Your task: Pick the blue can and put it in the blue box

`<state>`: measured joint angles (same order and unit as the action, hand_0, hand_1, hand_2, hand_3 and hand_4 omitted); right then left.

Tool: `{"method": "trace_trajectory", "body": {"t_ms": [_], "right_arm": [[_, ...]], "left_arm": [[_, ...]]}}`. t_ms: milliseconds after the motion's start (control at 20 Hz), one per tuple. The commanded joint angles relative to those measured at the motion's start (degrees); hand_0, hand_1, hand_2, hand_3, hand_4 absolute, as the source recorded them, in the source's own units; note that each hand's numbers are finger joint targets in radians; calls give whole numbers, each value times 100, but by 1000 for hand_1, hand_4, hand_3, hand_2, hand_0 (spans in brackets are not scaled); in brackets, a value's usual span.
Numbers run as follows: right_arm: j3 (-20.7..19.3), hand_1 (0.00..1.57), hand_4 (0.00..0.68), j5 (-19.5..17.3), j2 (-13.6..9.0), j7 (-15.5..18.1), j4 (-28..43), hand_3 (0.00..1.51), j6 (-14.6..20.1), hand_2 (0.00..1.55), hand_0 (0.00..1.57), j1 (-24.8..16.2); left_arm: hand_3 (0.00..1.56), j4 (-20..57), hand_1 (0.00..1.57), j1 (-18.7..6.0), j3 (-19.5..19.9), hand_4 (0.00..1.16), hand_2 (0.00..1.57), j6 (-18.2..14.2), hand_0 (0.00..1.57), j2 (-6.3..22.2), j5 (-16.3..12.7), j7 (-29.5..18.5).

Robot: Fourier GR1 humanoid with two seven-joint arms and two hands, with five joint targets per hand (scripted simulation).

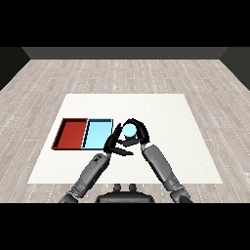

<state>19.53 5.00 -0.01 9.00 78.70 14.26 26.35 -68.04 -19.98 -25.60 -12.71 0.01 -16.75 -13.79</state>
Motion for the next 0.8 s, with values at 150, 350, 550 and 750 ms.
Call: {"method": "trace_trajectory", "body": {"t_ms": [150, 350, 550, 750], "right_arm": [[260, 1479, 618, 217, 1, 21, 40, 1421, 57, 1473, 1479, -30], [642, 1469, 584, 415, 1, 350, -344, 1415, 455, 1465, 1469, 106], [714, 1441, 573, 357, 1, 195, -191, 1407, 397, 1453, 1441, 162], [991, 1476, 552, 492, 1, 239, -191, 1395, 670, 1452, 1476, 177]], "left_arm": [[0, -157, 0, -339, 61, 0, 0, -52, 0, -1, 33, 577], [0, 298, 0, 5, 37, 0, 0, 103, 0, -1, 89, -349], [0, 744, 0, -773, -144, 0, 0, -40, 0, -1, -446, -365], [0, 570, 0, -544, 50, 0, 0, 145, 0, -1, -278, -355]]}}
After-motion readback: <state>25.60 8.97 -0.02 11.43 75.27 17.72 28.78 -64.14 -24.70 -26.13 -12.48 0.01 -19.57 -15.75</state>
